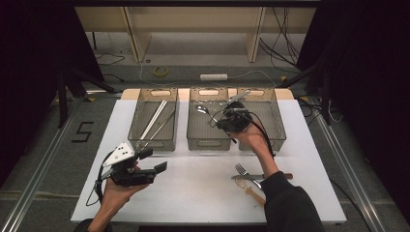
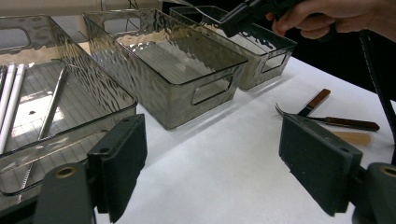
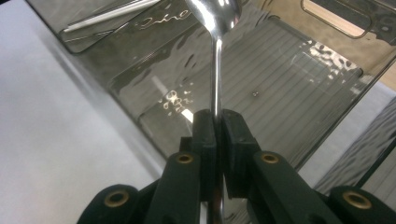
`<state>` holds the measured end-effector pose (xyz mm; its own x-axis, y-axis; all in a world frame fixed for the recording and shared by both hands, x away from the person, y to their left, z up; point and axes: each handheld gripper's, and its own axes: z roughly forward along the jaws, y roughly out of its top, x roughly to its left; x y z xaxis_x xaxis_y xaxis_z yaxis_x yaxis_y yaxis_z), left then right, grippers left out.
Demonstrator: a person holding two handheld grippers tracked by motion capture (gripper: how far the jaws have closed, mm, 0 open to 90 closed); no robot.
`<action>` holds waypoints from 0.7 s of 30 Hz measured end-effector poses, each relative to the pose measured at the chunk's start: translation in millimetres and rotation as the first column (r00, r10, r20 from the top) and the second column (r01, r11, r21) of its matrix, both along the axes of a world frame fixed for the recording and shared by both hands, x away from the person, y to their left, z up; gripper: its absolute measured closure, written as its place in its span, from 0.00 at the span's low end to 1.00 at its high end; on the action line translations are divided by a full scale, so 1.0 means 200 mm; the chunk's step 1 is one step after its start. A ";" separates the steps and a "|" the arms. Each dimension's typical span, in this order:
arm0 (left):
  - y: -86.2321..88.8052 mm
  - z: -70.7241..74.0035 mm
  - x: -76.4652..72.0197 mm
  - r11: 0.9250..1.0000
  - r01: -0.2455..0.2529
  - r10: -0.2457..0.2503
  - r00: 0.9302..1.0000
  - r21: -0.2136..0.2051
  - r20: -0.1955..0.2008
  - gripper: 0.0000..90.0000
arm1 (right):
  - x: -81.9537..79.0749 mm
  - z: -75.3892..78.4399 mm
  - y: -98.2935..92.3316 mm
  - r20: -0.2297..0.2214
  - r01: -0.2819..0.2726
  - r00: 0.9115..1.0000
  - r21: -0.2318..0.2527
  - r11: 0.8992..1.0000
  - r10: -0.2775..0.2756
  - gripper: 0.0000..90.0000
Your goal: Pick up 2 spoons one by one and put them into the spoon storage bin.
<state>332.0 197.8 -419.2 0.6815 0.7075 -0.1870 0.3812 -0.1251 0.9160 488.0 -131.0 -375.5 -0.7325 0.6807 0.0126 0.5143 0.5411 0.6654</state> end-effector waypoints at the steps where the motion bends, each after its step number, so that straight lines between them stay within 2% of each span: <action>1: 0.00 0.00 0.00 1.000 0.002 -0.002 1.000 0.005 0.000 0.25 | 0.01 0.00 0.01 -0.002 0.009 1.000 0.001 1.000 -0.009 0.95; 10: -0.01 0.00 0.00 1.000 0.003 -0.003 1.000 0.010 0.004 0.25 | 0.11 0.01 0.05 -0.010 0.073 0.997 0.020 0.997 -0.073 0.95; 15: -0.01 0.00 0.00 1.000 0.003 -0.003 1.000 0.012 0.006 0.25 | 0.14 -0.02 0.09 -0.028 0.094 0.995 0.004 0.996 -0.094 0.95; 21: -0.01 0.00 0.00 1.000 0.005 -0.005 1.000 0.012 0.003 0.25 | 0.18 -0.03 0.13 -0.027 0.108 0.994 -0.010 0.994 -0.108 0.95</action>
<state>331.9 195.7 -419.7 0.6852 0.7065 -0.1769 0.3783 -0.1377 0.9154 524.1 -104.4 -380.9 -0.6541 0.7559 0.0259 0.5882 0.4869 0.6457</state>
